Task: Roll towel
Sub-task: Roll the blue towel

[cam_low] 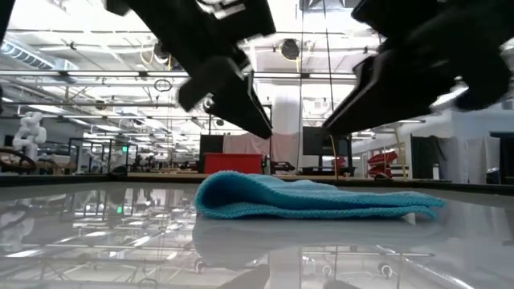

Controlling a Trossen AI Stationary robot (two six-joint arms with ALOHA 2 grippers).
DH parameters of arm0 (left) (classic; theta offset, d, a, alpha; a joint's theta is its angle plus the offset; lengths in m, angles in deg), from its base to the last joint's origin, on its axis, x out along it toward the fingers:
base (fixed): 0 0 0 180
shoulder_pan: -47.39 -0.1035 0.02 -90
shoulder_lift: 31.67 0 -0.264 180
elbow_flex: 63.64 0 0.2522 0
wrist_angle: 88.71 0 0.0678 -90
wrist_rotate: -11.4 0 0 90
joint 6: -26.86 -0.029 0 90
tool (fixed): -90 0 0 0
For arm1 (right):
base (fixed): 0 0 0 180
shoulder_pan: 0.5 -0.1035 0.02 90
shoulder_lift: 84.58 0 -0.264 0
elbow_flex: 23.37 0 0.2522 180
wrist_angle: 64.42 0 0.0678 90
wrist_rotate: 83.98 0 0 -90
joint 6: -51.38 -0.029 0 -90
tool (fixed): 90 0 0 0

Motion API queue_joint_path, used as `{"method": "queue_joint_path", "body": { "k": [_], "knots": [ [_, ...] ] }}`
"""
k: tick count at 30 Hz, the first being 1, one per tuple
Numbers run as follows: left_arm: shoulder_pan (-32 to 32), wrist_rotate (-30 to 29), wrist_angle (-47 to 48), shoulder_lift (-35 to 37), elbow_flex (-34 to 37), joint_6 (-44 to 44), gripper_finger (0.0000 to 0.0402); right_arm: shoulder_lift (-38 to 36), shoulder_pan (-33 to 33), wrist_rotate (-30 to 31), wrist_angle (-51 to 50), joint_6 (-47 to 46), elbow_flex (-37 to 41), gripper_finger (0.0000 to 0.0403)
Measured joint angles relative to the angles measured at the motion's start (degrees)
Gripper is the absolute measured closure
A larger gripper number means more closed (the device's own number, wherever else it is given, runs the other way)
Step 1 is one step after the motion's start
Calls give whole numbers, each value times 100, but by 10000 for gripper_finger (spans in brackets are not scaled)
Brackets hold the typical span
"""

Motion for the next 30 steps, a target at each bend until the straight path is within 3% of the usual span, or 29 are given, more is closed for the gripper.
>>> {"method": "queue_joint_path", "body": {
  "k": [9,16,20,26,30],
  "knots": [
    [-1389,1262,-142,-109,-2,149,265,0,1253,-293,-35,129,54,266],
    [-2299,2304,-18,-428,0,-198,265,0,2483,-1195,43,572,289,266],
    [-2663,2752,-7,-621,0,-460,265,2,3116,-2169,131,991,299,266],
    [-3057,3216,-33,-767,-2,-795,265,2,3916,-3237,166,1314,299,266],
    [-3257,3248,-31,-772,-9,-776,265,2,4328,-3608,226,1319,297,266]
  ]
}}
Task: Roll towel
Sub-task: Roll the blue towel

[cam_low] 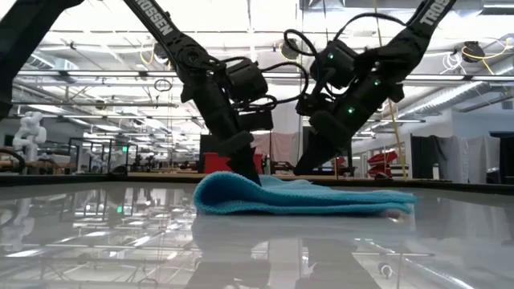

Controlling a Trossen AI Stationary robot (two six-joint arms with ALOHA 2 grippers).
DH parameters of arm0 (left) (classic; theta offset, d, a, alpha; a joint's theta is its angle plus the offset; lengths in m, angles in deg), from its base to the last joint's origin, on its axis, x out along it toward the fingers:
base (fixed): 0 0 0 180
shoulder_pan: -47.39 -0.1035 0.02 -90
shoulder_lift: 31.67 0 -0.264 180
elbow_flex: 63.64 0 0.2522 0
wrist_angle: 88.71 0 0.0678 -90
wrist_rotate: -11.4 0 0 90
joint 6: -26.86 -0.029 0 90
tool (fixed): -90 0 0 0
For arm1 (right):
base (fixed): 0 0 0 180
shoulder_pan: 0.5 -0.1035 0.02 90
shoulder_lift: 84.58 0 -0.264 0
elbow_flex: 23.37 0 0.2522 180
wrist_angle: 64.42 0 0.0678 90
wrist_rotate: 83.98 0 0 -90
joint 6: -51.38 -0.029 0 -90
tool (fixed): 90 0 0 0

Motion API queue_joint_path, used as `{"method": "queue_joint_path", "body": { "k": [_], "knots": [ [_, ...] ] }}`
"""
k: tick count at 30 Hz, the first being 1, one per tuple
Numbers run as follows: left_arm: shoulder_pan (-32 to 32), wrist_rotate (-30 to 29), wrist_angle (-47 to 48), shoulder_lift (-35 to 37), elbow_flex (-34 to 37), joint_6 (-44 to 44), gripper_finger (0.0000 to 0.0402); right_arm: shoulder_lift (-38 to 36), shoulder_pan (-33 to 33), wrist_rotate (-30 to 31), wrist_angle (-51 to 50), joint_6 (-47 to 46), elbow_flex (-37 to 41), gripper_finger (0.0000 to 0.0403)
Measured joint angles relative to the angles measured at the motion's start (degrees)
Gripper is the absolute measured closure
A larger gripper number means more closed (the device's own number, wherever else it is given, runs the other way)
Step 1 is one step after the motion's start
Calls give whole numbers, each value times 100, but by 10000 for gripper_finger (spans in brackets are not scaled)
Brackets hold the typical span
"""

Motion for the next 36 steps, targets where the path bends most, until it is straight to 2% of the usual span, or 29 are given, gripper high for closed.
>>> {"method": "queue_joint_path", "body": {
  "k": [11,15,19,23,28,33,36],
  "knots": [
    [-166,143,-46,13,0,127,265,693,539,-166,-12,349,-56,266],
    [-308,129,-50,13,0,111,265,776,652,223,-32,266,-128,266],
    [-492,-279,-112,13,0,-159,265,686,915,827,-207,464,-285,266],
    [-748,-790,-77,13,-74,-328,265,608,1284,939,-704,602,-551,266],
    [-910,-958,104,148,-338,-283,265,273,1471,399,-1613,496,-1072,266],
    [-712,-945,701,612,-632,-235,265,-545,1339,214,-2428,752,-1404,266],
    [-484,-483,882,1025,-661,-65,265,-1222,1220,-542,-2775,1035,-1469,266]
  ]
}}
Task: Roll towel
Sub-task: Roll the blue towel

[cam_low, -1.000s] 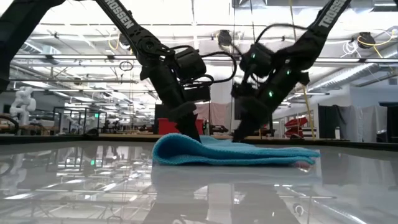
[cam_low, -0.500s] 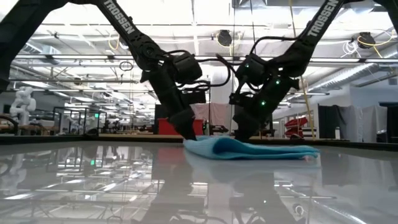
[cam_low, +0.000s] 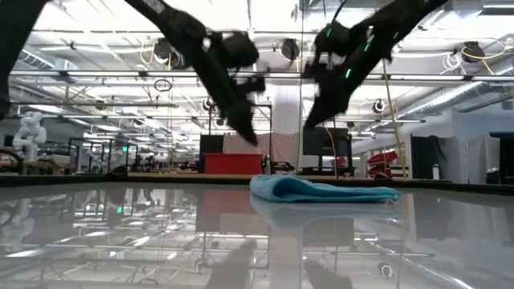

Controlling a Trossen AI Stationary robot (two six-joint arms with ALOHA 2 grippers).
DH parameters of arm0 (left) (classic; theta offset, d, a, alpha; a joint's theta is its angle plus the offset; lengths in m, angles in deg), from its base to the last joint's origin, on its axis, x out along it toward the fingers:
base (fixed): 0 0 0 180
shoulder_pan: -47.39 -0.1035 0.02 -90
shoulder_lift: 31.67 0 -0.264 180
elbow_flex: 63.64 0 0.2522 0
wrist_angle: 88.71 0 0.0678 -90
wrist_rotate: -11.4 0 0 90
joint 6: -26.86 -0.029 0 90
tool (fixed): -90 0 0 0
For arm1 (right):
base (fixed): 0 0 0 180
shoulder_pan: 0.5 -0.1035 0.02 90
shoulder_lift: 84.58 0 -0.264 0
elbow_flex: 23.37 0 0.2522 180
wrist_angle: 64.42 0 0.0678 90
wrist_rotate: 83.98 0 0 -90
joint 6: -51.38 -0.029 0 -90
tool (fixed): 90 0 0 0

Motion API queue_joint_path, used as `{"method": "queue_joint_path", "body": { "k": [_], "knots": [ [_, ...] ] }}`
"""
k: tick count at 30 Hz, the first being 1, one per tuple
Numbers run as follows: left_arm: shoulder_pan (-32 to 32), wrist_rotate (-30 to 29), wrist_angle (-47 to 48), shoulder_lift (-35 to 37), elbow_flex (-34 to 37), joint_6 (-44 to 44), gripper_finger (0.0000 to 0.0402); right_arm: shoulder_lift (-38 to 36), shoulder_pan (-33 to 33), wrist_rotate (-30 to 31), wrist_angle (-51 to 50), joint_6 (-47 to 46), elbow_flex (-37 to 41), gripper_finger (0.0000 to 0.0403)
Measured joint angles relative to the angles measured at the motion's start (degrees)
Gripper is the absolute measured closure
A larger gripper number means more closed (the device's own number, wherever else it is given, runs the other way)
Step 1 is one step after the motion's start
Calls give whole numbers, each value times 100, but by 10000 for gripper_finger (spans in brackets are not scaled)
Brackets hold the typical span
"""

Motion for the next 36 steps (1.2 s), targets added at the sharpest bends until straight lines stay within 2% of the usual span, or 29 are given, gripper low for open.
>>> {"method": "queue_joint_path", "body": {
  "k": [3,7,9,11,16,22,26,30,36],
  "knots": [
    [369,759,53,410,5,133,265,-546,-321,-763,-638,348,0,266],
    [1088,891,160,704,7,219,265,-1027,-1066,-822,-1582,744,24,266],
    [1480,891,153,743,7,181,265,-1163,-1481,-820,-1656,762,178,266],
    [1870,858,230,675,6,69,265,-1261,-1932,-820,-1462,613,478,266],
    [2558,361,344,358,23,82,265,-1309,-2851,-732,-762,32,1291,266],
    [3073,16,264,-78,18,78,265,-1309,-3673,-111,466,-263,2153,266],
    [3263,-118,-101,-457,18,41,265,-1264,-3969,280,1323,-260,2554,266],
    [3435,-119,-449,-829,18,63,263,-1037,-4077,315,2011,-138,2795,264],
    [3548,-150,-801,-1188,18,89,229,-335,-4131,430,2550,-185,2839,244]
  ]
}}
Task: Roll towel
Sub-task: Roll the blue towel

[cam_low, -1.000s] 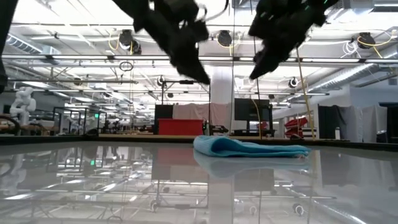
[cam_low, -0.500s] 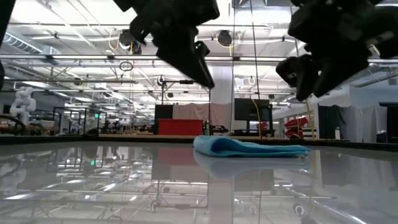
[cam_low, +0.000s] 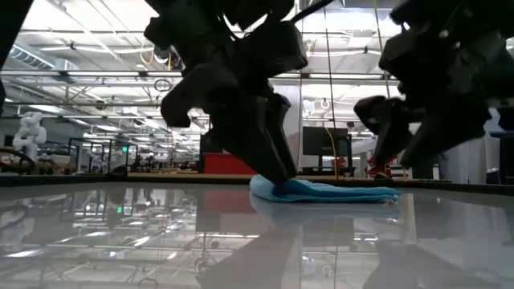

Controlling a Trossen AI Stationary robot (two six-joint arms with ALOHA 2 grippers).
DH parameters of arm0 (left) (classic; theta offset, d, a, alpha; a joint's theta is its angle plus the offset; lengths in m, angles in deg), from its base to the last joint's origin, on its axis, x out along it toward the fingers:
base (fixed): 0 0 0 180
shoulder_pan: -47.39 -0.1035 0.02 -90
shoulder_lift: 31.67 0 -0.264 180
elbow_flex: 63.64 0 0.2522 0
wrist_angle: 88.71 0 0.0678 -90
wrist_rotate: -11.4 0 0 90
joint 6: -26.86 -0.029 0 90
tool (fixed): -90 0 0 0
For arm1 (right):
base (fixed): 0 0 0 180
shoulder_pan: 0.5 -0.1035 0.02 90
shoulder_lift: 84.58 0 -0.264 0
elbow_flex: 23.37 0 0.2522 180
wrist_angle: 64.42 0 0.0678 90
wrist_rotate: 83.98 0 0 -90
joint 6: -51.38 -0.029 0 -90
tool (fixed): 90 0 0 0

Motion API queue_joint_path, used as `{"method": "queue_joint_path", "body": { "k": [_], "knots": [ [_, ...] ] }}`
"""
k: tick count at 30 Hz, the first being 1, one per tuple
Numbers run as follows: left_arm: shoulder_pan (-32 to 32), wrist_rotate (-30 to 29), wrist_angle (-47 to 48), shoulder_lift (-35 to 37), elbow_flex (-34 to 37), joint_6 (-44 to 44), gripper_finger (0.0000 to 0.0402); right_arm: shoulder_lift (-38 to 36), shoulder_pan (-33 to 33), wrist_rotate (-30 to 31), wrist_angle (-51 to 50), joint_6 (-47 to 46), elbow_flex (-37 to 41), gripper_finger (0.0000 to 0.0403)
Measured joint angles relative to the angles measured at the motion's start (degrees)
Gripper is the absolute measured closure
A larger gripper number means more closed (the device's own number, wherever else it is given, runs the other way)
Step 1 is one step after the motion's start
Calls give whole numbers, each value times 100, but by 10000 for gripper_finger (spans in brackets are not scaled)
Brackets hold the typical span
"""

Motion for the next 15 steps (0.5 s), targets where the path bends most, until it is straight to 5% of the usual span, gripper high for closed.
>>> {"method": "queue_joint_path", "body": {
  "k": [9,15],
  "knots": [
    [-22,-199,217,-8,0,153,195,856,-5,384,434,-114,-14,212],
    [-11,-52,385,-6,171,189,212,1017,-11,491,458,-93,-26,239]
  ]
}}
